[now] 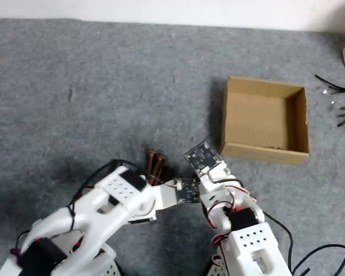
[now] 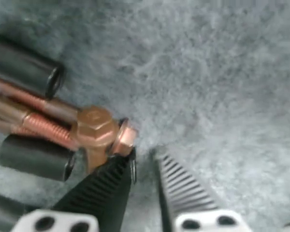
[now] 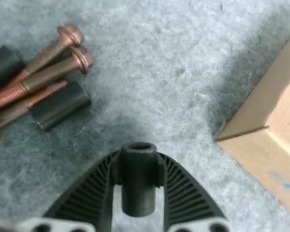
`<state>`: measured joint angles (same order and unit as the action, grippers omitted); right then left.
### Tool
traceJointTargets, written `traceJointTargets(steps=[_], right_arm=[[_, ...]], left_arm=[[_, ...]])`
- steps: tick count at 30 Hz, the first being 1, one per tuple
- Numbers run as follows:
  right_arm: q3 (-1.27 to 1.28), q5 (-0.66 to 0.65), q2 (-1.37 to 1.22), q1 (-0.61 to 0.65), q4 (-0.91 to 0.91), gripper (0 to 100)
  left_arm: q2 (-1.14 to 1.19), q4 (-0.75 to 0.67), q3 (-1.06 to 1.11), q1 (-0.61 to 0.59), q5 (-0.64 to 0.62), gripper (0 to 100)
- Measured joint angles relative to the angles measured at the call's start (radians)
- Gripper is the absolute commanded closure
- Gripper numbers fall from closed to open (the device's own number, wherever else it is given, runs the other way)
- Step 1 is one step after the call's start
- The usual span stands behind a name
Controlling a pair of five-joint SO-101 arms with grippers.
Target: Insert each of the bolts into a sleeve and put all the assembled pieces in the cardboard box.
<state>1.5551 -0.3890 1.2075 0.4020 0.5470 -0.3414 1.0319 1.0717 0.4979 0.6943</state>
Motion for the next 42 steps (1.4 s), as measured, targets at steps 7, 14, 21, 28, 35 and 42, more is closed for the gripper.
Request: traceJointTargets(steps=[7,14,21,28,35,42], right_arm=[[0.011,0.000,0.000,-0.002,0.000,99.4],[0.011,0.000,0.000,-0.002,0.000,99.4],[0.011,0.000,0.000,0.002,0.000,99.4],[0.011,0.000,0.000,0.002,0.000,99.4],[0.011,0.000,0.000,0.002,0.000,99.4],[0.011,0.000,0.000,0.002,0.000,99.4]], left_arm=[[0.046,0.003,-0.034,-0.002,-0.003,99],[0.037,0.003,-0.029,-0.002,-0.005,99],[-0.264,-0.074,0.170,-0.002,-0.003,99],[-0.618,-0.080,0.299,-0.025,-0.069,99],[-0.819,-0.083,0.344,-0.091,-0.091,99],[-0.848,-0.072,0.345,-0.068,-0.091,95]])
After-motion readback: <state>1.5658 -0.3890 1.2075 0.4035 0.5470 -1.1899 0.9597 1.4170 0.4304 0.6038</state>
